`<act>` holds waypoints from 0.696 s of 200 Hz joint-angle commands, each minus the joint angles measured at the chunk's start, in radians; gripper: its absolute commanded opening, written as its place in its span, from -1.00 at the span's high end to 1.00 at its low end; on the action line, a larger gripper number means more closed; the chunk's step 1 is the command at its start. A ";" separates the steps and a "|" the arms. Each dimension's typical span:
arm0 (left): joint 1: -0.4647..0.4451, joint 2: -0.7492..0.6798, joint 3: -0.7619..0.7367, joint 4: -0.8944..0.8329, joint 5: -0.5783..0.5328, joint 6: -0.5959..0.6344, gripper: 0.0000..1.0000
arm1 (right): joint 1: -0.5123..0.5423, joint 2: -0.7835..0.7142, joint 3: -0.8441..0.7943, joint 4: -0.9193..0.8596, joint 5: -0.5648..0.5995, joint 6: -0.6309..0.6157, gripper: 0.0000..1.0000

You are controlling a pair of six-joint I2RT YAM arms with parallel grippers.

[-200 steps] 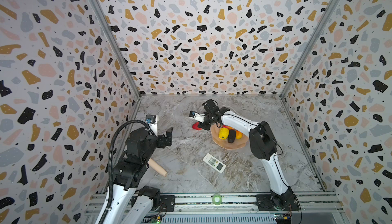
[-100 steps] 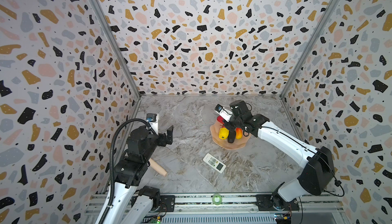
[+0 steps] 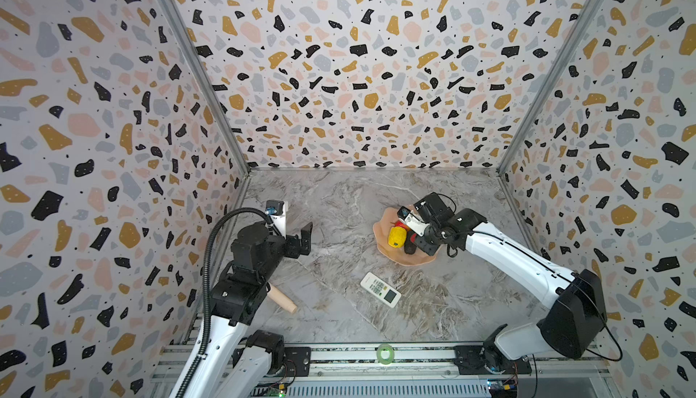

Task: Place and organize the fake fruits in the fruit bowl
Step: 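Carry the strawberry into the bowl and open the right gripper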

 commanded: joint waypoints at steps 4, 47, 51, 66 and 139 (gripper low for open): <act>-0.005 -0.003 0.002 0.048 0.023 -0.007 -0.99 | 0.007 0.015 -0.020 -0.077 -0.045 0.014 0.51; -0.005 0.005 0.004 0.054 0.036 -0.014 -0.99 | 0.007 0.089 -0.028 -0.066 -0.042 0.009 0.30; -0.005 0.006 0.004 0.055 0.038 -0.013 -0.99 | 0.007 0.097 -0.026 -0.065 -0.039 0.010 0.29; -0.005 0.008 0.007 0.057 0.041 -0.014 -0.99 | 0.007 0.118 -0.017 -0.067 -0.026 0.007 0.28; -0.005 0.004 0.016 0.038 0.023 -0.001 -0.99 | -0.001 0.144 0.024 -0.025 0.071 0.000 -0.53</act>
